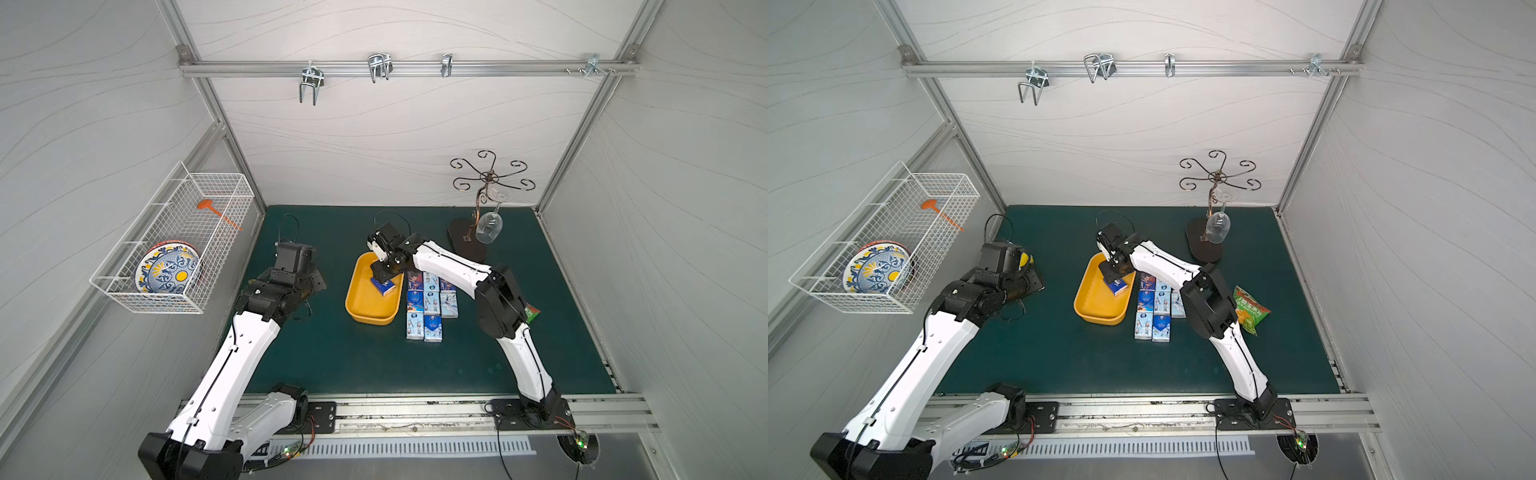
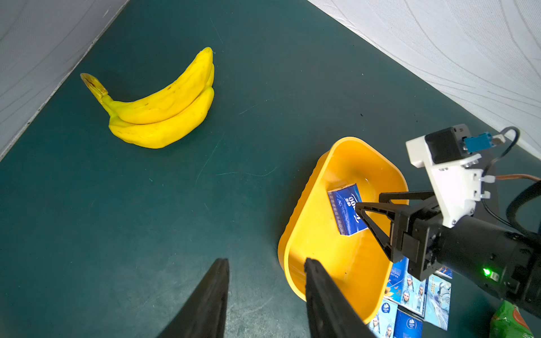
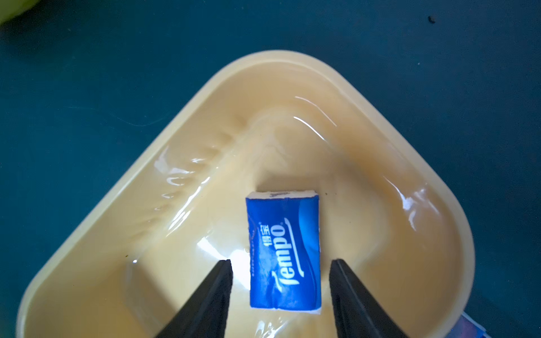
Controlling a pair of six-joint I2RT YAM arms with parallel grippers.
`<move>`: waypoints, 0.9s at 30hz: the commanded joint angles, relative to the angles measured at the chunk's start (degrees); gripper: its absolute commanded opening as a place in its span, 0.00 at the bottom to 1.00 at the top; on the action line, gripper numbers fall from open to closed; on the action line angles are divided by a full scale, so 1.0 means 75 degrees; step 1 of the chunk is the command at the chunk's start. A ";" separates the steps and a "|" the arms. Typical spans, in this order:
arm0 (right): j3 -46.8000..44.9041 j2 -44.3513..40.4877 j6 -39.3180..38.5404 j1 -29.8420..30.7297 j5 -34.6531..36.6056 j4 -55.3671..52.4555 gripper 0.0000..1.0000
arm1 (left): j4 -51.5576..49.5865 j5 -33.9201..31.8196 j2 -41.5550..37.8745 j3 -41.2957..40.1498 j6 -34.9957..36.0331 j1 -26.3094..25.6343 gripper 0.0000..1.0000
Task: Take the pocket tissues out of the storage box
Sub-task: Pick up the pocket tissues from the storage box.
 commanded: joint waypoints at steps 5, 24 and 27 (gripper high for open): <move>0.0337 0.0742 -0.0175 -0.0029 -0.0404 -0.0560 0.61 | 0.0058 -0.0106 -0.0037 0.0356 0.0121 -0.0026 0.46; 0.0152 0.0313 0.0469 -0.0017 -0.1133 0.0167 0.41 | 0.0046 -0.0141 -0.0079 0.0338 0.0121 -0.0026 0.46; -0.0083 -0.0352 0.0504 -0.0014 -0.1151 0.0354 0.42 | 0.0058 -0.0124 -0.0072 0.0332 0.0111 -0.0026 0.46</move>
